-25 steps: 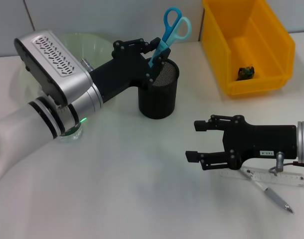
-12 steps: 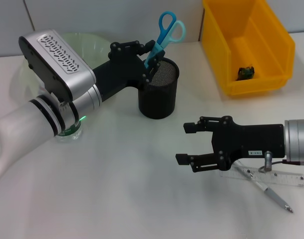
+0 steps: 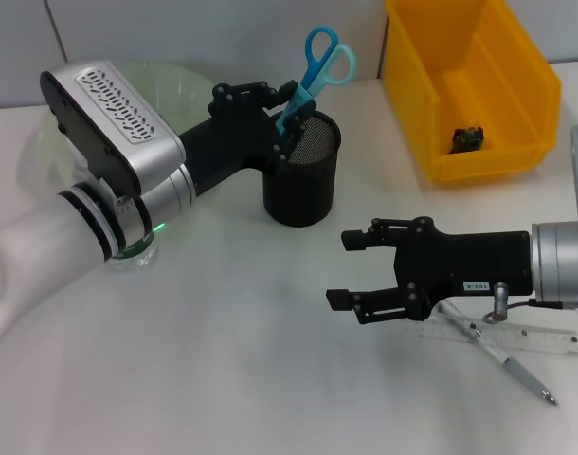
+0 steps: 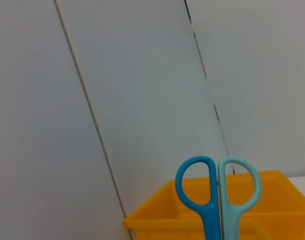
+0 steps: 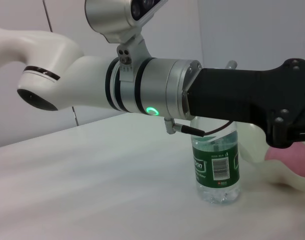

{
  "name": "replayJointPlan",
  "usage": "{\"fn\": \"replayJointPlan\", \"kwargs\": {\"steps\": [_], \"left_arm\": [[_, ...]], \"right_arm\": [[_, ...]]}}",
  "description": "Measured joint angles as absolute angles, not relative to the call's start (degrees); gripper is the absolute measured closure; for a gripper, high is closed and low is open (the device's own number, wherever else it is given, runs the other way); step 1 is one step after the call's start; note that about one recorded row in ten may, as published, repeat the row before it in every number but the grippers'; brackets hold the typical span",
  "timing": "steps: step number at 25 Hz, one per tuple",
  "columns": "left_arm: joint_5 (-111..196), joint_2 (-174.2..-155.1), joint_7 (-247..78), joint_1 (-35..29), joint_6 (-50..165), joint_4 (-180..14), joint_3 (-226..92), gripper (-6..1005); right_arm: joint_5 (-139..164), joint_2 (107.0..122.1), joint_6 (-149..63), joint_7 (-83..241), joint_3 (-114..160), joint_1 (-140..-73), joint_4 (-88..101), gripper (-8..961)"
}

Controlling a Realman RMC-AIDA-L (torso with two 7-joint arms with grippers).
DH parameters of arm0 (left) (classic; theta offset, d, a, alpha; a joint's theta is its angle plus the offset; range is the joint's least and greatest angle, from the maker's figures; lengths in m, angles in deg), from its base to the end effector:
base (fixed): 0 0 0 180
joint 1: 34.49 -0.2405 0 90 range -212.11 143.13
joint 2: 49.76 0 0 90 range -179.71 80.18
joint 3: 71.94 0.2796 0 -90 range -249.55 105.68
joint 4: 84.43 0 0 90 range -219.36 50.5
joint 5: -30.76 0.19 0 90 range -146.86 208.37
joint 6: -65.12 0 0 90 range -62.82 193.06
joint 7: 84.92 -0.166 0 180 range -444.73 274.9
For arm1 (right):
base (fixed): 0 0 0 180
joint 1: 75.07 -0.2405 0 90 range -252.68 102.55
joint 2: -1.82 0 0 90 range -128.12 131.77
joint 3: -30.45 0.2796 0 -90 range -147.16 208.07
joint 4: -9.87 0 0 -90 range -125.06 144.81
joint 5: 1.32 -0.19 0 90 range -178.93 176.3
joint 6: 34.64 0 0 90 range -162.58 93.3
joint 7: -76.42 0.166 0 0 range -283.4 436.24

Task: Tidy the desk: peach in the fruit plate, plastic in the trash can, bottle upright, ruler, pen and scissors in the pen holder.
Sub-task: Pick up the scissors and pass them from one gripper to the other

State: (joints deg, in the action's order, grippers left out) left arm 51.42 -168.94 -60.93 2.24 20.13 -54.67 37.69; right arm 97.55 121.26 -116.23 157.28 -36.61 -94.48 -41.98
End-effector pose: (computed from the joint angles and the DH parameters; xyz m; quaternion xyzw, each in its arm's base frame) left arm -0.1651 0.3972 -0.1061 -0.8988 0.0008 -0.2692 0.3459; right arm 0.2453 0.3027 -0.0500 -0.9582 0.1484 0.2136 0.1196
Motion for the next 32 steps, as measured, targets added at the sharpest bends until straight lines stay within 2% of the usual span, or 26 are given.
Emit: {"fn": "replayJointPlan", "kwargs": {"steps": [12, 20, 32], "left_arm": [[51.38, -168.94, -60.35, 1.19, 19.68, -53.57, 37.55, 713], [51.24, -168.49, -60.22, -4.14, 19.04, -49.2, 35.79, 710], [51.23, -168.41, -60.16, -6.26, 18.5, -48.59, 35.53, 706]], "right_arm": [[97.54, 121.27, -115.97, 157.28, -36.7, -94.58, -41.97, 135], [97.54, 121.16, -114.92, 158.5, -39.43, -94.73, -42.31, 134], [96.89, 121.29, -113.07, 158.7, -41.58, -94.81, -42.3, 135]]}}
